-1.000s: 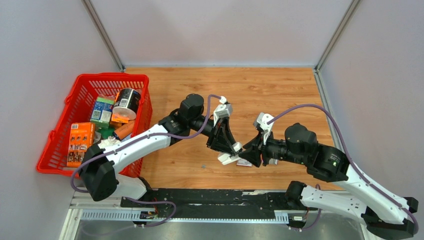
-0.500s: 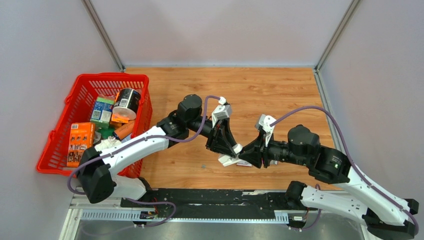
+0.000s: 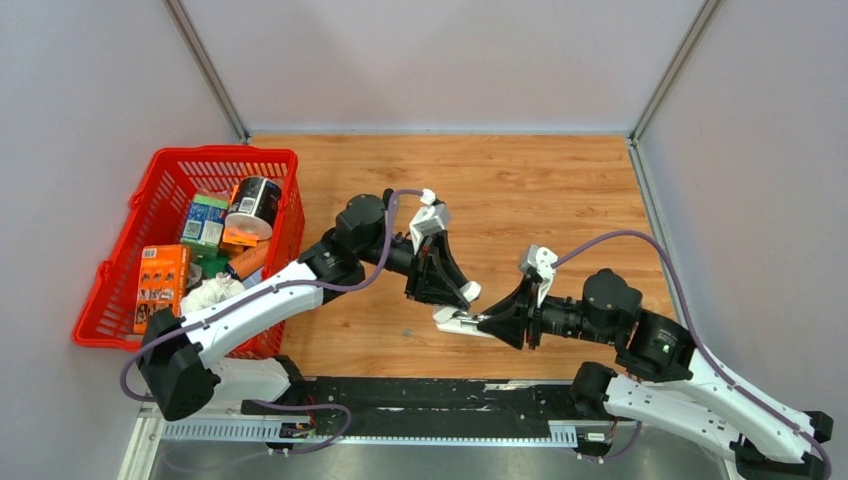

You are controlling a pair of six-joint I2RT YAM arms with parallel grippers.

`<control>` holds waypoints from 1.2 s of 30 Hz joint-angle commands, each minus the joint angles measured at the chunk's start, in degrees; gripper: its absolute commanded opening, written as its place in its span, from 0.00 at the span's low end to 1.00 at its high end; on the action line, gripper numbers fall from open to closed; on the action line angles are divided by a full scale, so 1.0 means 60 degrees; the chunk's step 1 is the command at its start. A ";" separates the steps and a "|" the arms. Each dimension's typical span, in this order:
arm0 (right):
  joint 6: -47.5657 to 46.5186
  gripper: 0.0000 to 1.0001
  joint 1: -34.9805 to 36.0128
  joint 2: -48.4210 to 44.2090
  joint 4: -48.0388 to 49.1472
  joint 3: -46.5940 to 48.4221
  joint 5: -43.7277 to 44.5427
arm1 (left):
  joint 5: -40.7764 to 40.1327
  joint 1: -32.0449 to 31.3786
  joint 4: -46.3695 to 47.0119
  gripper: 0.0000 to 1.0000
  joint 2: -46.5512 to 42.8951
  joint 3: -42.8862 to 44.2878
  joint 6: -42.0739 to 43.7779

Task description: Unload the staples from the stapler

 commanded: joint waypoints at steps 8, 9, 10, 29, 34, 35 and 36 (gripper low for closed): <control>0.1397 0.00 0.0020 0.0062 0.1270 -0.1331 -0.0517 | -0.1620 -0.0056 0.2391 0.00 -0.1539 0.0169 -0.0313; 0.1382 0.00 0.0020 0.0091 0.1285 -0.1287 -0.0459 | -0.1606 -0.0042 0.2406 0.00 -0.1539 0.0183 -0.0327; 0.1353 0.00 0.0035 0.0077 0.1344 -0.1228 -0.0356 | -0.1577 -0.0042 0.2406 0.00 -0.1510 0.0169 -0.0342; 0.0372 0.64 0.0035 0.0136 -0.0530 0.0368 0.1621 | -0.1577 -0.0042 0.1234 0.00 -0.1451 -0.0051 0.0243; 0.0108 0.71 0.0020 0.0033 -0.1072 0.0895 0.1929 | -0.1840 -0.0042 0.0474 0.00 -0.1510 0.0066 0.0668; 0.0035 0.72 0.0020 0.0033 -0.1160 0.0983 0.1959 | -0.2043 -0.0042 0.0356 0.00 -0.1510 0.0109 0.0770; -0.0038 0.73 0.0020 0.0033 -0.1277 0.1071 0.1974 | -0.2306 -0.0056 0.0007 0.00 -0.1510 0.0139 0.0858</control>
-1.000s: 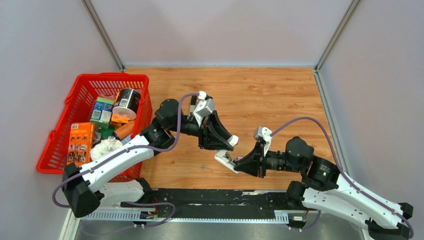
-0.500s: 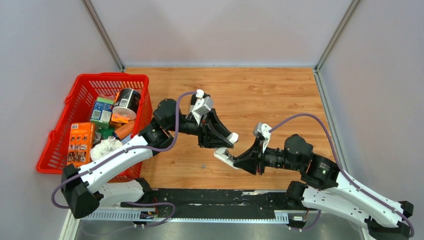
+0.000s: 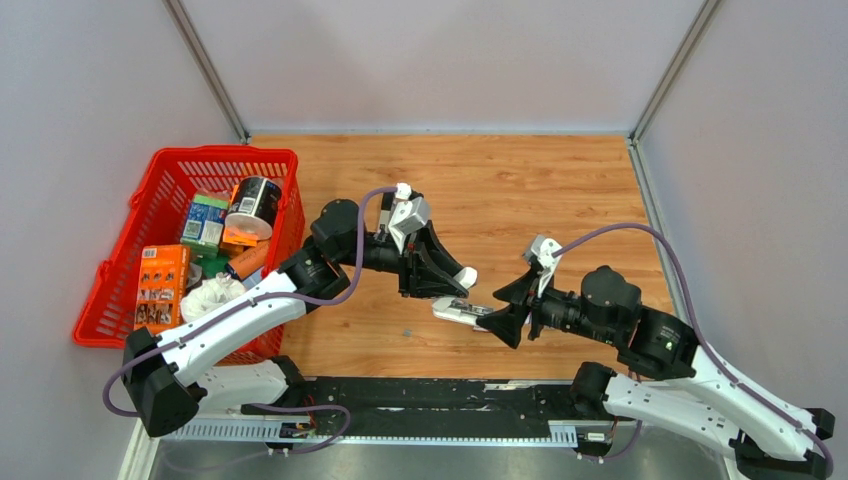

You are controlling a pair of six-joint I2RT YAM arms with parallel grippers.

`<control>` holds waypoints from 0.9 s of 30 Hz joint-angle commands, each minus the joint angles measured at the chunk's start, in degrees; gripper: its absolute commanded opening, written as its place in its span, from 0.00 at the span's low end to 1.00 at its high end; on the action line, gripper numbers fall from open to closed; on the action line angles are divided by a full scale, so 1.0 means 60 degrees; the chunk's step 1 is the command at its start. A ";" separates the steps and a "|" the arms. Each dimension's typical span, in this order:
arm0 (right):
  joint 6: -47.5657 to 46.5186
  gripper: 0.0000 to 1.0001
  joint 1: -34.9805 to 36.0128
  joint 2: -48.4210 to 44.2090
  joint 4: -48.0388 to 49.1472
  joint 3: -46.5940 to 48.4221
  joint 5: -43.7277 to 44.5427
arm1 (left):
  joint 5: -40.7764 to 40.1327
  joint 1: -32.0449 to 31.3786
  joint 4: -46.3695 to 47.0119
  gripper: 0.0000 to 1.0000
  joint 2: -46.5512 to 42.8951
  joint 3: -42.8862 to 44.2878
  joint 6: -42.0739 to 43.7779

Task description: Unload the staples from the stapler

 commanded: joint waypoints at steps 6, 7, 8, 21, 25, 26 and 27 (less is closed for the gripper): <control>-0.0538 0.75 -0.0042 -0.0010 -0.0539 0.0942 0.0546 | -0.1902 -0.0031 -0.1665 0.00 -0.0180 0.0464 0.1058; -0.0539 0.75 -0.0042 0.0048 -0.0437 0.0957 0.0604 | -0.1991 -0.0031 -0.1740 0.00 -0.0165 0.0479 0.1087; -0.0539 0.75 -0.0027 0.0092 -0.0364 0.1000 0.0692 | -0.2181 -0.0031 -0.1857 0.00 -0.0136 0.0465 0.1102; -0.0290 0.00 -0.0027 0.1966 0.1451 0.0914 0.1953 | -0.4540 -0.0031 -0.2956 0.00 -0.0033 0.0406 0.0766; -0.0187 0.00 -0.0027 0.2450 0.2418 0.0475 0.2230 | -0.4936 -0.0045 -0.2810 0.00 -0.0121 0.0245 0.0341; -0.0173 0.00 -0.0042 0.2567 0.2638 0.0358 0.2260 | -0.4966 -0.0045 -0.2810 0.00 -0.0135 0.0201 0.0312; -0.0172 0.00 -0.0027 0.2670 0.2829 0.0240 0.2304 | -0.5154 -0.0031 -0.2824 0.00 -0.0164 0.0186 0.0195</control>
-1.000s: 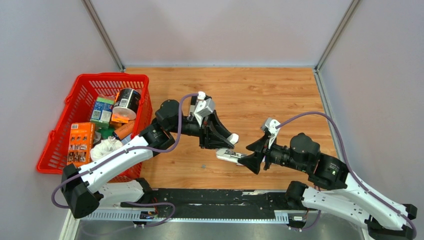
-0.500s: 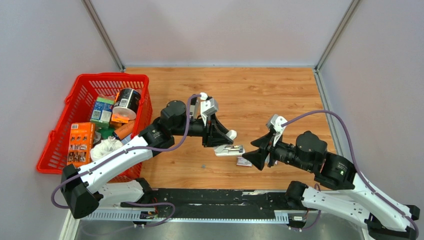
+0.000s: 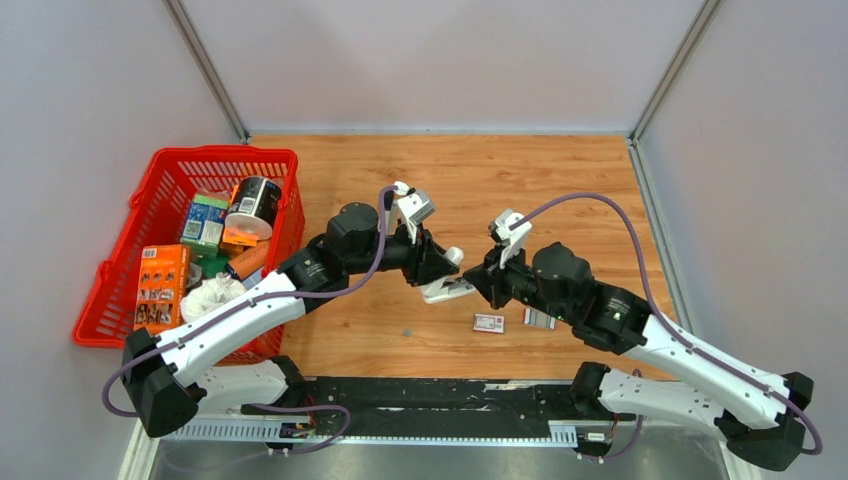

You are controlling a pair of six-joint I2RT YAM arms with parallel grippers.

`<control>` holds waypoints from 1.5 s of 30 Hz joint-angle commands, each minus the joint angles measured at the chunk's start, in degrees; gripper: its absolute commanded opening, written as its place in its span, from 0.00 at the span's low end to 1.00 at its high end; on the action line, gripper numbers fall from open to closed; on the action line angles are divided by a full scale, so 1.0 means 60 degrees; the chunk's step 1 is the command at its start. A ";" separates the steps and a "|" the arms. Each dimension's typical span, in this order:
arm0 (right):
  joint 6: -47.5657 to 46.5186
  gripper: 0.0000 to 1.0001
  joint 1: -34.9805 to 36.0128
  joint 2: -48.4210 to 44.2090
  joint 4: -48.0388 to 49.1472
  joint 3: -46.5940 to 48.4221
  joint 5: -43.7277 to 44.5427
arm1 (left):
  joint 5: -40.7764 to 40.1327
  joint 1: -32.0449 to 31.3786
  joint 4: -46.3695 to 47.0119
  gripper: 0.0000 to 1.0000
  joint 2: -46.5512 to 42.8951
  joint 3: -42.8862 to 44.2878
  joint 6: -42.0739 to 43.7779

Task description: Unload the staples from the stapler

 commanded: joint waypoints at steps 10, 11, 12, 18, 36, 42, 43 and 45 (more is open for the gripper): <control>0.0097 0.00 -0.0020 0.0929 0.3466 -0.1668 0.0535 | -0.1202 -0.0042 0.0074 0.00 -0.0300 0.0226 -0.0868; 0.0111 0.00 -0.0034 0.0987 0.3627 -0.1771 0.0491 | -0.1247 -0.0042 0.0045 0.00 -0.0286 0.0212 -0.0868; 0.0141 0.00 -0.0034 0.1046 0.3817 -0.1888 0.0432 | -0.1334 -0.0027 0.0001 0.00 -0.0300 0.0226 -0.0912; 0.0638 0.00 -0.0034 0.1485 0.5092 -0.2694 -0.0197 | -0.1964 -0.0027 -0.0116 0.00 -0.0315 0.0080 -0.1278; 0.1957 0.00 0.0200 0.3535 0.9178 -0.4408 -0.1896 | -0.3766 -0.0027 -0.0468 0.00 0.0021 -0.0506 -0.2069; 0.2045 0.00 0.0492 0.4546 1.0292 -0.4438 -0.2614 | -0.4484 -0.0027 -0.0834 0.00 -0.0022 -0.0594 -0.2084; 0.2045 0.00 0.0565 0.4692 1.0482 -0.4423 -0.2688 | -0.4513 -0.0042 -0.0863 0.00 -0.0037 -0.0608 -0.2113; 0.2089 0.00 0.0712 0.5073 1.0805 -0.4394 -0.2834 | -0.4645 -0.0027 -0.0936 0.00 -0.0037 -0.0652 -0.2128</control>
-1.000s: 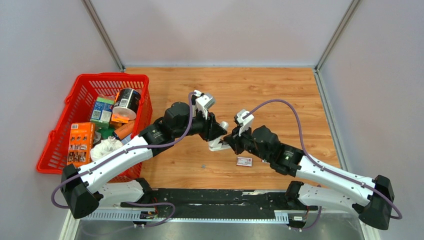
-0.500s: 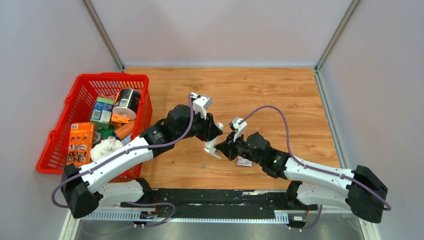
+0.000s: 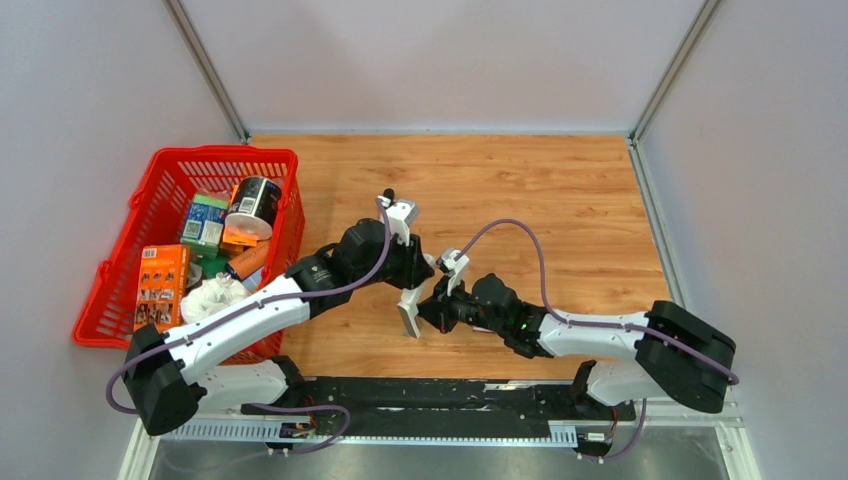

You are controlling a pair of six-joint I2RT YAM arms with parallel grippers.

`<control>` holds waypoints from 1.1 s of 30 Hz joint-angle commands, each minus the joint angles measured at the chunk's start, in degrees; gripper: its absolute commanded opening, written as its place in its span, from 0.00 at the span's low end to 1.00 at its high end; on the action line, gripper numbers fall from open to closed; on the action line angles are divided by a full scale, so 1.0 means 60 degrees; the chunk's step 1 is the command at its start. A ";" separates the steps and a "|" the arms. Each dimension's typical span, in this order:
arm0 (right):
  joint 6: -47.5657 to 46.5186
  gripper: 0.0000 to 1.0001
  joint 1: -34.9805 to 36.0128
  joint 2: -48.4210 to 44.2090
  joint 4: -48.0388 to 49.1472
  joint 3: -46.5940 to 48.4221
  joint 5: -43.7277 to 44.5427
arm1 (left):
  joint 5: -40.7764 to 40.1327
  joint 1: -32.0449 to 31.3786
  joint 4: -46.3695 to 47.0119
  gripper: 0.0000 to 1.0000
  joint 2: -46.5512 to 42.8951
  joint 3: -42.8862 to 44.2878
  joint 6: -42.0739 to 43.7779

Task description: Unload the staples from the stapler

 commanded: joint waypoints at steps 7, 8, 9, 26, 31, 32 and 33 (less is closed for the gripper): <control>0.0224 0.00 0.0879 0.1059 0.1870 0.0138 -0.0784 | -0.0836 0.0024 0.0662 0.00 -0.0164 -0.0030 -0.0241; 0.0209 0.00 0.0894 0.1074 0.1870 0.0138 -0.0754 | -0.0865 0.0009 0.0647 0.00 -0.0194 -0.0030 -0.0241; 0.0209 0.00 0.0894 0.1031 0.1870 0.0124 -0.0725 | -0.0894 0.0009 0.0633 0.00 -0.0194 -0.0045 -0.0256; -0.0640 0.00 0.0894 0.0371 0.1342 0.0197 -0.0138 | -0.0689 0.0009 0.0003 0.00 0.0128 -0.0060 -0.0578; -0.0582 0.00 0.0894 0.0430 0.1459 0.0168 -0.0212 | -0.0719 0.0009 -0.0114 0.00 0.0187 0.0028 -0.0534; -0.0596 0.00 0.0894 0.0415 0.1445 0.0168 -0.0212 | -0.0719 0.0009 -0.0129 0.00 0.0202 0.0043 -0.0520; -0.0596 0.00 0.0894 0.0401 0.1430 0.0124 -0.0168 | -0.0719 0.0009 -0.0115 0.00 0.0216 0.0043 -0.0505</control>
